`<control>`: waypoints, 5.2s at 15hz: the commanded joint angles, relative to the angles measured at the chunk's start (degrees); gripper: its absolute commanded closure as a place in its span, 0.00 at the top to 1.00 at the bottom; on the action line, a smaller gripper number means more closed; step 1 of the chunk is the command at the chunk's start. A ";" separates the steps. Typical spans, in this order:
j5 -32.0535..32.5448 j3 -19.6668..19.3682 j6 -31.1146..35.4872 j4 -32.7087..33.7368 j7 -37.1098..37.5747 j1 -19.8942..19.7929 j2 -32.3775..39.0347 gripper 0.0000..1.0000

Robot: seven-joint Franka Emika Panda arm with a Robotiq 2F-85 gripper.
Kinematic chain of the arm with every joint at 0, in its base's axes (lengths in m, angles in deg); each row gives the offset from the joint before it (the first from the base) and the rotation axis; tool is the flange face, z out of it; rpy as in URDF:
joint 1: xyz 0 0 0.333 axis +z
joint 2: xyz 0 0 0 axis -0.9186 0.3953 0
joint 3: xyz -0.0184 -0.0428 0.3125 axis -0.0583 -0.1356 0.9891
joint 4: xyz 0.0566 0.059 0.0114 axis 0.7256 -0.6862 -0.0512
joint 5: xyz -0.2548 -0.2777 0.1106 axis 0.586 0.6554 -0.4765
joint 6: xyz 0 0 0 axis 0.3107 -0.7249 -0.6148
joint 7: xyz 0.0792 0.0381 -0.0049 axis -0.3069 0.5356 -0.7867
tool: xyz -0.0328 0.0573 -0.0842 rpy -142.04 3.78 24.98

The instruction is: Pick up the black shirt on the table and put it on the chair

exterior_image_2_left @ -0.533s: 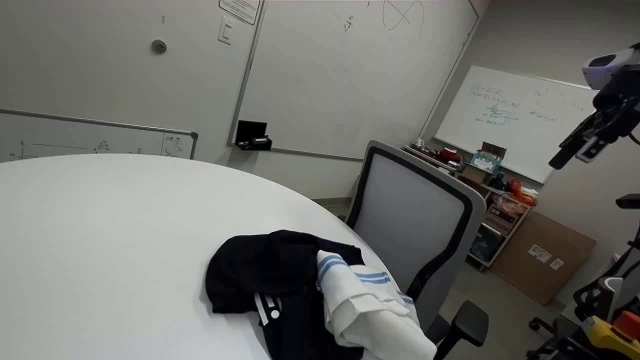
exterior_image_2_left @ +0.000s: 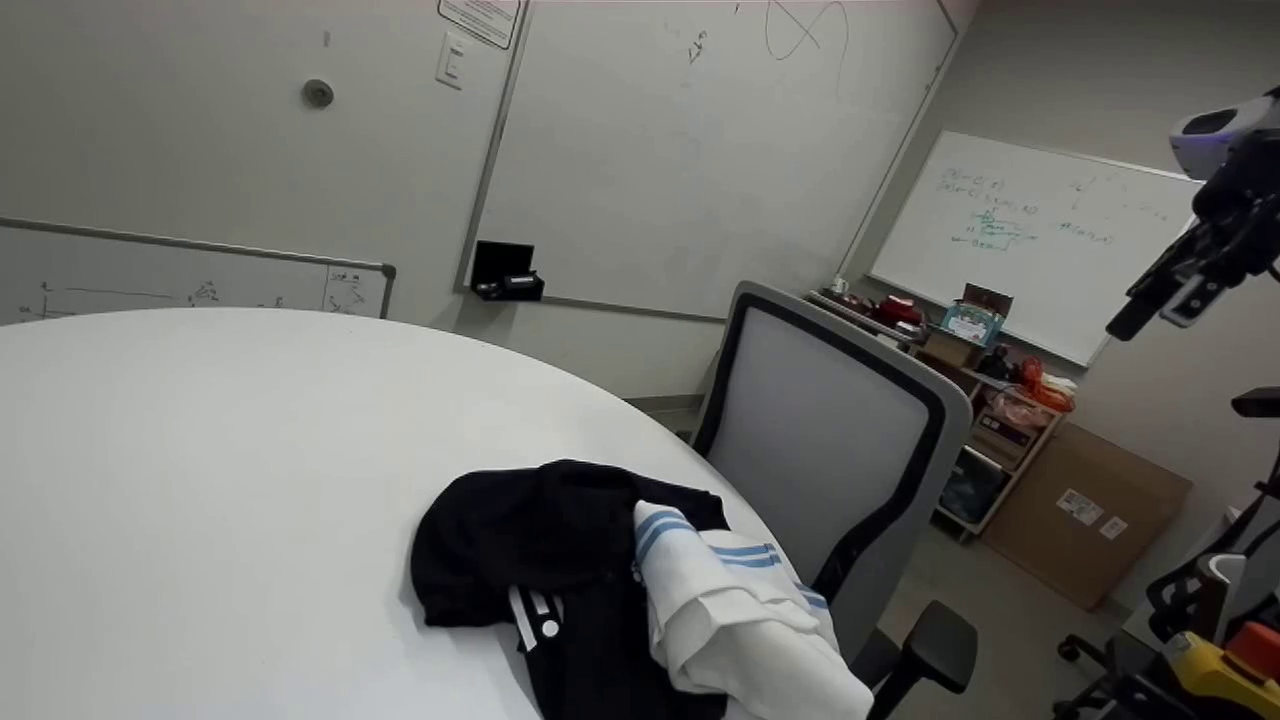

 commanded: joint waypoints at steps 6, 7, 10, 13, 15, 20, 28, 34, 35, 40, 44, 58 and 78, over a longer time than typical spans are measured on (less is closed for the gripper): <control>-20.76 2.69 26.32 -5.10 8.75 3.83 7.23 1.00; -23.44 3.08 31.08 -5.33 10.03 5.26 9.09 1.00; -28.71 4.99 45.44 -4.21 15.46 9.19 18.20 1.00; -32.96 6.59 55.55 -1.05 22.08 11.98 28.40 1.00; -35.36 7.51 58.49 1.74 27.43 12.96 35.16 1.00; -30.88 12.41 52.77 10.44 44.99 7.48 50.45 1.00; -25.24 15.26 40.90 25.07 65.78 5.19 63.56 1.00; -24.99 17.56 38.94 32.37 71.89 5.06 70.26 1.00; -24.87 17.65 39.09 33.07 72.47 5.26 71.40 1.00; -24.43 18.32 38.39 35.78 74.60 5.76 75.63 1.00; -24.32 19.28 37.87 36.95 75.43 6.15 77.37 1.00; -24.18 20.49 36.60 40.80 77.37 6.58 80.67 0.52; -25.89 22.13 33.35 36.91 76.91 1.47 68.31 0.00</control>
